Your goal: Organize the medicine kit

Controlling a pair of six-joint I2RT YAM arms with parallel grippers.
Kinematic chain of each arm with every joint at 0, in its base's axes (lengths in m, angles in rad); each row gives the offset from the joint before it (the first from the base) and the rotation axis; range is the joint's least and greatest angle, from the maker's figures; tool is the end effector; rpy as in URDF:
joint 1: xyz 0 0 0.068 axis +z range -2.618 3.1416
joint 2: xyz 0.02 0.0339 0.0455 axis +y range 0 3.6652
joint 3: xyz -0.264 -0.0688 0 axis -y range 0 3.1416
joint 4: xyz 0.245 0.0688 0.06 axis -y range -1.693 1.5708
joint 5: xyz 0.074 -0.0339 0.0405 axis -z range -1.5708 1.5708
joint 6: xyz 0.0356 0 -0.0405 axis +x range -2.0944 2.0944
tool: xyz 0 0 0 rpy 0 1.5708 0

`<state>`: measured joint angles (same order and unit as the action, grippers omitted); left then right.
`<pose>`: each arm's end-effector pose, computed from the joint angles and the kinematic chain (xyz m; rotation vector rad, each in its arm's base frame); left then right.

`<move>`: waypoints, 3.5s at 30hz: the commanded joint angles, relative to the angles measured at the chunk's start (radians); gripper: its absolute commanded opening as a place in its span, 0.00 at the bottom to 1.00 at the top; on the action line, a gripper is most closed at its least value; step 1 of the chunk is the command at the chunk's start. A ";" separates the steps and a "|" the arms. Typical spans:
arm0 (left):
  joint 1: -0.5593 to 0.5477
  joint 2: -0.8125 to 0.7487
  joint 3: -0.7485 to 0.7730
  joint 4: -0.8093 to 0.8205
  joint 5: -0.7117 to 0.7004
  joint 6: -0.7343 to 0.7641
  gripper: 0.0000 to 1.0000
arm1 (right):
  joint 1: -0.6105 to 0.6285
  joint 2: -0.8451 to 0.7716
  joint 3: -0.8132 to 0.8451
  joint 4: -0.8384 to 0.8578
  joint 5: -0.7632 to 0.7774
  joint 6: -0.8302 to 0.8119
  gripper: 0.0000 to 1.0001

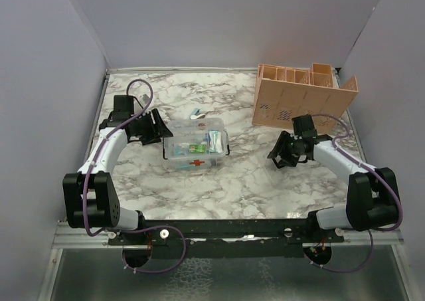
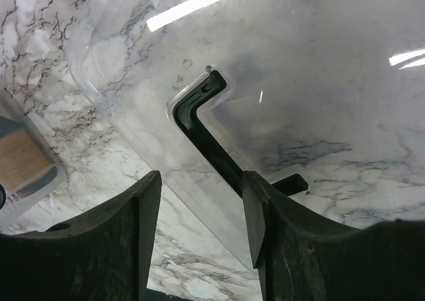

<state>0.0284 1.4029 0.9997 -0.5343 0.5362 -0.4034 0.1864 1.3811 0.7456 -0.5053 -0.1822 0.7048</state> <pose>0.2871 -0.0100 0.2485 -0.3154 2.4876 -0.8266 0.2429 0.0524 0.1765 0.6613 2.7109 0.4926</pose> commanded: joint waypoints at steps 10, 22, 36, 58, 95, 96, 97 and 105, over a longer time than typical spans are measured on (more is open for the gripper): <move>-0.002 -0.055 0.181 -0.125 -0.089 0.137 0.71 | 0.208 0.044 0.122 -0.090 0.333 -0.247 0.81; -0.013 -0.225 0.200 -0.128 -0.098 0.084 0.81 | 0.293 0.100 0.168 -0.107 0.294 -0.348 0.81; -0.220 -0.383 0.129 0.022 0.010 -0.033 0.81 | 0.338 0.223 0.199 -0.119 0.374 -0.310 0.78; -0.361 -0.542 -0.148 0.305 -0.020 -0.304 0.81 | 0.441 0.296 0.343 -0.248 0.478 -0.169 0.46; -0.979 -0.101 -0.203 0.795 -0.484 -0.388 0.80 | 0.441 -0.024 0.313 -0.193 0.398 0.154 0.46; -0.980 -0.093 -0.201 0.796 -0.486 -0.390 0.80 | 0.441 -0.021 0.313 -0.196 0.399 0.155 0.46; -0.980 -0.087 -0.201 0.797 -0.489 -0.395 0.80 | 0.441 -0.018 0.315 -0.204 0.405 0.161 0.46; -0.992 -0.093 -0.227 0.796 -0.542 -0.407 0.79 | 0.441 0.056 0.316 -0.297 0.459 0.145 0.71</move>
<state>-0.9520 1.3270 0.7742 0.2310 0.0395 -0.8097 0.6220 1.3880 1.0622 -0.7471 0.2283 0.8448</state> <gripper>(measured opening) 0.791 0.642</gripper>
